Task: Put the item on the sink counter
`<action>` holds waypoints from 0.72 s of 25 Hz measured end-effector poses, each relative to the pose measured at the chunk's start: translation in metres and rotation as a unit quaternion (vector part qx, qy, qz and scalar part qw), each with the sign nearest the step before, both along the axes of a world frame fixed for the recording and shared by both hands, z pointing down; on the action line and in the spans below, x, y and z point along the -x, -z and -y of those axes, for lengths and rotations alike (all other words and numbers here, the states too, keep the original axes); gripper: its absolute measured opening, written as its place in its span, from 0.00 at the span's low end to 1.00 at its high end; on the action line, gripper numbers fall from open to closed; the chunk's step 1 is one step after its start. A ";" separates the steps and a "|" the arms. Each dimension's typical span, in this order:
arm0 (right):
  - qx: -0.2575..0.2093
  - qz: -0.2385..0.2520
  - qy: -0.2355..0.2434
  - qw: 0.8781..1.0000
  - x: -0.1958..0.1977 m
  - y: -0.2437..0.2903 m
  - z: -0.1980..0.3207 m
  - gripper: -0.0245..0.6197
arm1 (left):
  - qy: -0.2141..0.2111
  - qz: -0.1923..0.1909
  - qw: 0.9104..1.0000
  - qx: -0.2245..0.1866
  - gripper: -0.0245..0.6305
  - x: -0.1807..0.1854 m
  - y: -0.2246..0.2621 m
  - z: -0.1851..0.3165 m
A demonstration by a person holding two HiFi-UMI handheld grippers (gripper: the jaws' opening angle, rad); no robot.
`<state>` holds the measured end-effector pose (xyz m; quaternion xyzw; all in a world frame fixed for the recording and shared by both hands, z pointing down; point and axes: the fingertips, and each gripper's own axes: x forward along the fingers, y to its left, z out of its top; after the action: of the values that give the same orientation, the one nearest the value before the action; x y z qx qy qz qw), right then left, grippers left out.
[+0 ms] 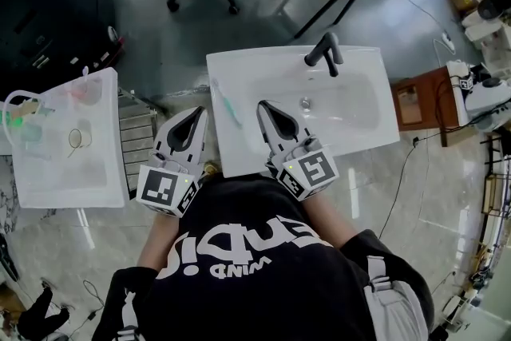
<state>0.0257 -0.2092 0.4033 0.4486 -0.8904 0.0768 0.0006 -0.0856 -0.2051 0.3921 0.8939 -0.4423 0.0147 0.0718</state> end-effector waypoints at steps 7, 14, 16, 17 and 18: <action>0.001 -0.005 -0.008 1.000 -0.002 -0.001 -0.003 0.07 | 0.005 0.000 1.000 0.003 0.07 0.000 -0.001 -0.004; -0.001 -0.008 -0.005 1.000 -0.002 0.000 -0.009 0.07 | 0.009 -0.002 1.000 0.009 0.07 0.000 -0.001 -0.009; 0.000 -0.008 -0.002 1.000 -0.001 0.000 -0.011 0.07 | 0.007 -0.001 1.000 0.009 0.07 0.000 -0.001 -0.011; 0.001 -0.007 -0.001 1.000 0.000 0.000 -0.012 0.07 | 0.007 -0.001 1.000 0.009 0.07 0.000 -0.001 -0.011; 0.001 -0.007 0.001 1.000 0.000 0.000 -0.013 0.07 | 0.007 -0.001 1.000 0.009 0.07 0.000 -0.001 -0.012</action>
<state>0.0253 -0.1965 0.4035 0.4485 -0.8907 0.0741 0.0075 -0.0855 -0.1928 0.3934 0.8901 -0.4483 0.0173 0.0808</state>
